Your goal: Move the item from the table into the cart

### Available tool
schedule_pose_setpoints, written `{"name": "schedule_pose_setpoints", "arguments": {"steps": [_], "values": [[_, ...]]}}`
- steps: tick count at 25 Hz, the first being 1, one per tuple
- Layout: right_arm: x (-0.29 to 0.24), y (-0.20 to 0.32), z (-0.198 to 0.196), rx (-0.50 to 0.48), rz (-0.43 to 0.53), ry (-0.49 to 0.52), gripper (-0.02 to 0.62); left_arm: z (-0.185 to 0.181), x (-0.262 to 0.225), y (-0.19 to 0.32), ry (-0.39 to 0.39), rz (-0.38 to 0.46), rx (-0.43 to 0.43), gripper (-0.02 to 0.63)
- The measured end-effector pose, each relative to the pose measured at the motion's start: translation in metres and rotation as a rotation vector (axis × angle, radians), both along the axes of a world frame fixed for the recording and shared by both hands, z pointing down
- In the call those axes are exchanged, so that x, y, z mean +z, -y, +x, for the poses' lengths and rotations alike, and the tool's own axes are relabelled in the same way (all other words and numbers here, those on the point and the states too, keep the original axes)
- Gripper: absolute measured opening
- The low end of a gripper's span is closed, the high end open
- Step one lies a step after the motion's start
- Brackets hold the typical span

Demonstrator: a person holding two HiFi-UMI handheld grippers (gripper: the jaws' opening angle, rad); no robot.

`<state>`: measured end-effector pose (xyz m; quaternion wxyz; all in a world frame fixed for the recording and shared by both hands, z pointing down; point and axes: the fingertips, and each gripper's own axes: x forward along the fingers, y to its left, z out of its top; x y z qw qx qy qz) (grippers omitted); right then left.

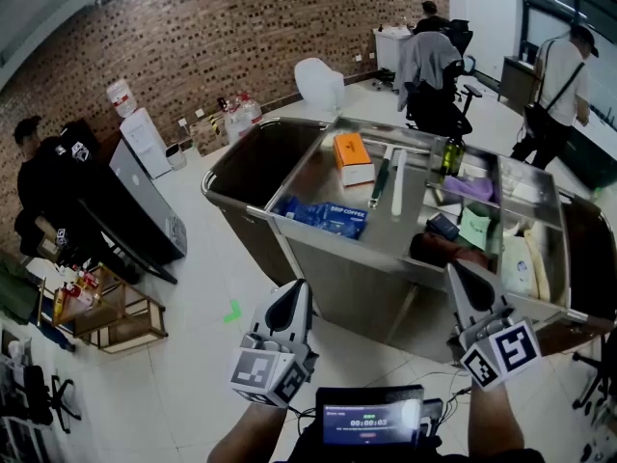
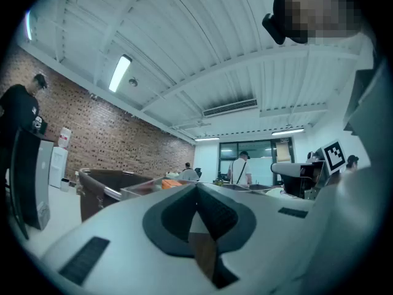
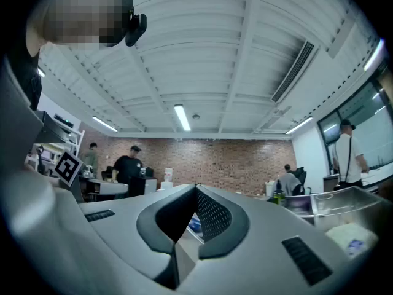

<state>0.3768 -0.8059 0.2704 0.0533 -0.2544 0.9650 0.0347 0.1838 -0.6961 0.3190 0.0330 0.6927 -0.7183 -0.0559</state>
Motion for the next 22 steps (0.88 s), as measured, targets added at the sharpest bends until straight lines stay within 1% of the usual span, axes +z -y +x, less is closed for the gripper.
{"name": "schedule_pose_setpoints", "arguments": {"steps": [3, 5, 7, 10, 16, 19, 22], "values": [[0.003, -0.019, -0.071, -0.026, -0.013, 0.018, 0.003, -0.066, 0.003, -0.022, -0.01, 0.001, -0.008, 0.003], [0.005, -0.03, -0.121, -0.075, -0.002, 0.015, 0.003, -0.11, 0.009, -0.041, -0.015, -0.004, -0.05, 0.003], [0.008, -0.04, -0.175, -0.164, 0.001, 0.017, 0.003, -0.152, 0.014, -0.065, -0.012, -0.005, -0.132, 0.003], [0.012, -0.054, -0.246, -0.3, -0.003, 0.02, 0.003, -0.202, 0.014, -0.095, -0.004, -0.004, -0.257, 0.003], [0.017, -0.079, -0.368, -0.556, -0.041, 0.024, 0.003, -0.278, 0.012, -0.142, 0.011, -0.006, -0.48, 0.003], [0.012, -0.11, -0.438, -0.691, -0.041, 0.023, 0.003, -0.322, 0.009, -0.183, 0.008, -0.011, -0.594, 0.003], [0.016, -0.166, -0.508, -0.825, -0.064, 0.011, 0.003, -0.368, 0.017, -0.246, -0.007, -0.031, -0.713, 0.003]]}}
